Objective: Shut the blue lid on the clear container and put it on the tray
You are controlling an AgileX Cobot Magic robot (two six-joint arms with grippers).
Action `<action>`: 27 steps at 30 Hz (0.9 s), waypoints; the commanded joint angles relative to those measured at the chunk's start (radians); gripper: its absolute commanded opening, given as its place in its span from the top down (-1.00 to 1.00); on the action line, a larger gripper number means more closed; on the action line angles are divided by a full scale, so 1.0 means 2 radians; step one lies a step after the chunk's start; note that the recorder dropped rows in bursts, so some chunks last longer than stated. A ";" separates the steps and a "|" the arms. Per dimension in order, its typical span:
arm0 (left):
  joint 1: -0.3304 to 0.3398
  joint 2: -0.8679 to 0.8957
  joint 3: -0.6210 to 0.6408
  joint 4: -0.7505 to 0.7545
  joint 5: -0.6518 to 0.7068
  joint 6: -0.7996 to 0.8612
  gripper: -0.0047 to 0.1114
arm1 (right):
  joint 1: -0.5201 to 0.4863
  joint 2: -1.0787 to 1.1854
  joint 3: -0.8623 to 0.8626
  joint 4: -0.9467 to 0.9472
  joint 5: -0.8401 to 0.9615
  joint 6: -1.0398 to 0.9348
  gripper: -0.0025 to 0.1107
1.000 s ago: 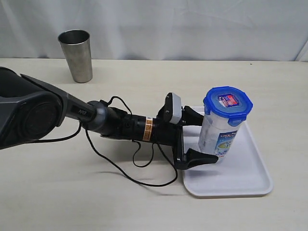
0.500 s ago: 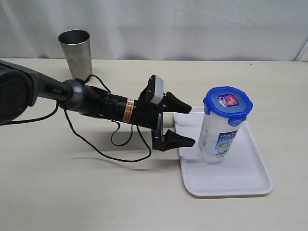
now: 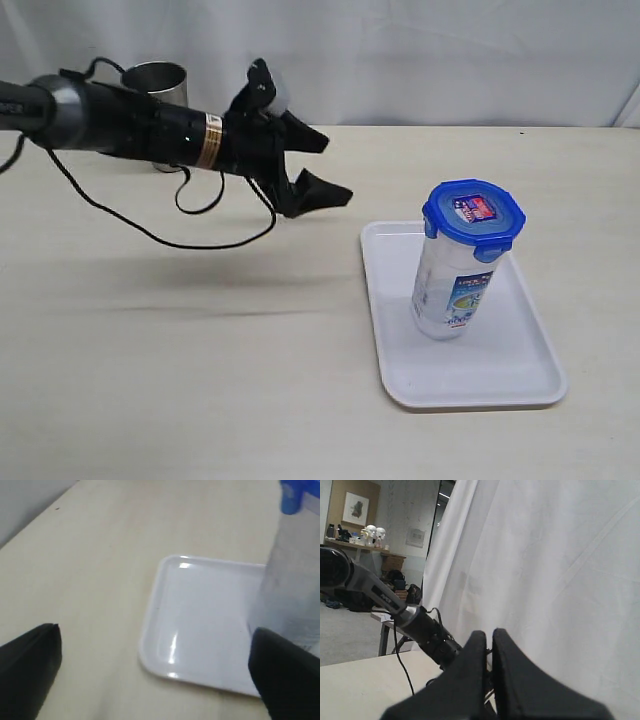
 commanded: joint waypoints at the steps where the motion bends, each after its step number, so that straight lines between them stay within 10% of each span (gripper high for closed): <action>1: 0.002 -0.060 -0.001 0.065 0.069 -0.112 -0.24 | -0.001 -0.003 0.002 0.000 -0.008 0.000 0.87; 7: 0.007 -0.121 0.002 0.065 0.042 -0.187 0.90 | -0.001 -0.003 0.002 0.000 -0.010 0.000 0.87; 18: 0.005 -0.416 0.241 0.062 0.430 -0.238 0.92 | -0.001 -0.003 0.002 0.000 -0.010 0.000 0.87; 27: 0.005 -0.740 0.462 0.013 0.471 -0.242 0.92 | -0.001 -0.003 0.002 0.000 -0.001 0.000 0.88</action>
